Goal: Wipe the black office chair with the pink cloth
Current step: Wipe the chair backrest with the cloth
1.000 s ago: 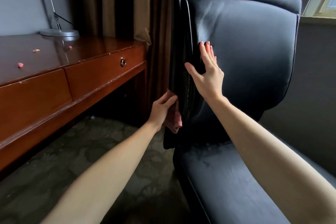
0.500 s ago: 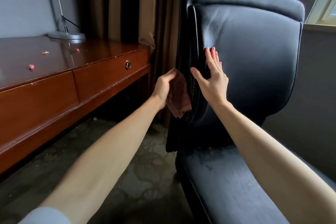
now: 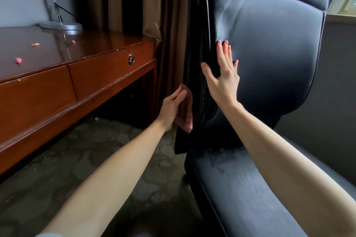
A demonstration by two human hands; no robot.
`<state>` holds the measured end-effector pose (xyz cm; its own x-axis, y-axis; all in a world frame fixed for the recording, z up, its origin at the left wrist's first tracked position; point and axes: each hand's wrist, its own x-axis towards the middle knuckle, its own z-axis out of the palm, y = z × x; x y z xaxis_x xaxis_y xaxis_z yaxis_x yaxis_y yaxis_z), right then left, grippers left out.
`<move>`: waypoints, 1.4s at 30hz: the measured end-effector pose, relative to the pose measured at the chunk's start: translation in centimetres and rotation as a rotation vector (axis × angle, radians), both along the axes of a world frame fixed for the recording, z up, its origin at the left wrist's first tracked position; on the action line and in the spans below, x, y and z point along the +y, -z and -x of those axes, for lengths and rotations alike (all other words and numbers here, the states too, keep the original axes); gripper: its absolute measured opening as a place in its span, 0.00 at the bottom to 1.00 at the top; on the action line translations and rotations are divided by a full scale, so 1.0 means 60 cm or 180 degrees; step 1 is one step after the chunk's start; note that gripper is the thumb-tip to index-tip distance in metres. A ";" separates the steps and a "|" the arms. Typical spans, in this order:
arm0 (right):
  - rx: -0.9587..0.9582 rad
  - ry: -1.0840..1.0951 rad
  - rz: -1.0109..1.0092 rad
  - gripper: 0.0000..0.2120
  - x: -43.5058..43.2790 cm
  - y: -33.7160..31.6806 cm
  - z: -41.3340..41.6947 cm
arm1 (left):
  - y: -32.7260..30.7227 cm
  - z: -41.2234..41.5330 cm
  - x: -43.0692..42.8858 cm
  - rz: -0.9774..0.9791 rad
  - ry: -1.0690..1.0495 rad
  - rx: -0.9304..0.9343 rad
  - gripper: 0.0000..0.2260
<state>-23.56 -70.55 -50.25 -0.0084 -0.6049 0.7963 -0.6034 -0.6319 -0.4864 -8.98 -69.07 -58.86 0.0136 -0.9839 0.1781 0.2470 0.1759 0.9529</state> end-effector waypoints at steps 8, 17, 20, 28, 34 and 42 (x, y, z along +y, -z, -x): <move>0.0071 -0.0004 -0.0125 0.31 0.010 0.000 0.003 | 0.058 0.006 0.028 -0.0468 -0.0221 -0.0077 0.20; 0.0236 -0.0071 -0.0264 0.32 0.016 -0.003 0.019 | -0.085 0.023 0.005 0.0215 -0.0567 0.0212 0.19; 0.0298 0.0012 -0.0323 0.31 0.014 0.000 0.017 | -0.118 0.022 -0.004 0.0356 -0.0644 0.0011 0.19; 0.0366 0.0039 -0.0263 0.35 0.006 0.012 0.010 | -0.071 0.011 -0.005 0.0314 -0.0361 -0.0161 0.21; 0.0432 0.0145 -0.0199 0.39 0.000 0.023 0.009 | 0.010 0.009 0.000 0.0103 -0.0208 -0.0327 0.19; 0.0436 0.0160 -0.0229 0.38 0.001 0.021 0.013 | 0.095 0.018 0.019 -0.0628 -0.0316 -0.0070 0.17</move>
<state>-24.37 -70.47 -51.50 0.0657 -0.6619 0.7467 -0.6972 -0.5658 -0.4402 -10.03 -67.92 -64.54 0.1104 -0.9938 -0.0164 0.2165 0.0079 0.9763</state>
